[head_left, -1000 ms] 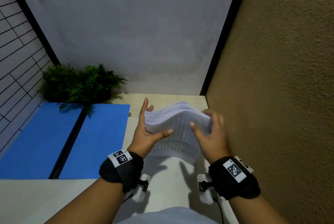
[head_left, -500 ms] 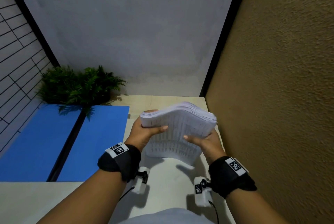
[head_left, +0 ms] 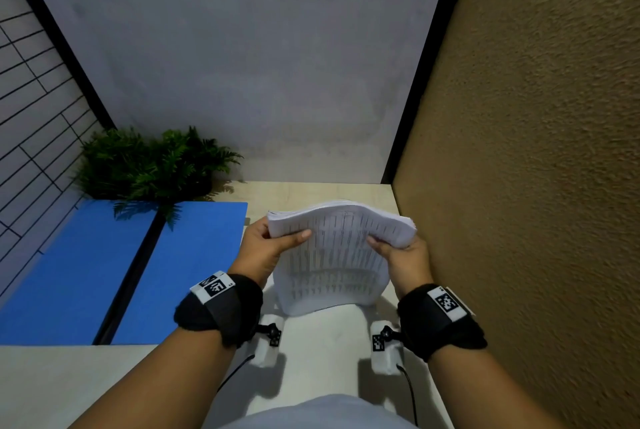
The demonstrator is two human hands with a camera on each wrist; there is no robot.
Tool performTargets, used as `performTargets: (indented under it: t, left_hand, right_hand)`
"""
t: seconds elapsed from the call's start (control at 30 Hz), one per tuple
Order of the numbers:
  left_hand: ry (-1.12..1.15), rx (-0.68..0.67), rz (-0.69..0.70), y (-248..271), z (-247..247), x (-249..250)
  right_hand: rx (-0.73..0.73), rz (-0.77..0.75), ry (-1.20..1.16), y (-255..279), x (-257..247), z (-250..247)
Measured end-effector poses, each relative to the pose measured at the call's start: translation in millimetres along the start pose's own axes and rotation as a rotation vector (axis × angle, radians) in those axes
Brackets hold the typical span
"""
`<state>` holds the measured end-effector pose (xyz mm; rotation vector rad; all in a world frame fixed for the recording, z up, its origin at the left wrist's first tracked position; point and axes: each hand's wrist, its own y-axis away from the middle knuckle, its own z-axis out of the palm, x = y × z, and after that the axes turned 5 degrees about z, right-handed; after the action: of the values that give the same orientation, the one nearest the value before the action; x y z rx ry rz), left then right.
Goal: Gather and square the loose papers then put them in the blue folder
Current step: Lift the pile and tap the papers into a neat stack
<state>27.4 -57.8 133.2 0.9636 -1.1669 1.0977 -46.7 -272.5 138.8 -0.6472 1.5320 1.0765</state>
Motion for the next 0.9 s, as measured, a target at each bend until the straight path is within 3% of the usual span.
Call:
performTargets:
  t: [0.1,0.23,0.43,0.53,0.67,0.77,0.9]
  left_hand:
    - [-0.011,0.01,0.027,2.8,-6.4,0.5]
    - [-0.007,0.007,0.023,5.5,-11.2,-7.2]
    - [-0.012,-0.076,0.006,13.5,-1.2,-20.7]
    - [-0.022,-0.086,0.011,13.6,0.3,-23.0]
    - [-0.009,-0.054,0.016,13.6,1.2,-22.4]
    - [-0.007,-0.049,0.035,11.8,1.8,-21.2]
    - [-0.022,-0.052,0.04,7.9,1.7,-21.0]
  right_hand:
    - [-0.022,-0.035,0.017,7.4,-0.5,-3.6]
    - [0.059,-0.149,-0.043,18.5,2.4,-7.0]
    - [0.022,-0.516,0.39,32.5,-4.6,8.7]
    - [0.112,-0.459,0.394,28.8,-10.0,11.2]
    - [0.03,-0.527,0.532,29.6,-15.6,15.5]
    - [0.122,-0.409,0.43,24.8,-19.1,12.1]
    - [0.082,-0.482,0.528,23.6,-18.2,16.2]
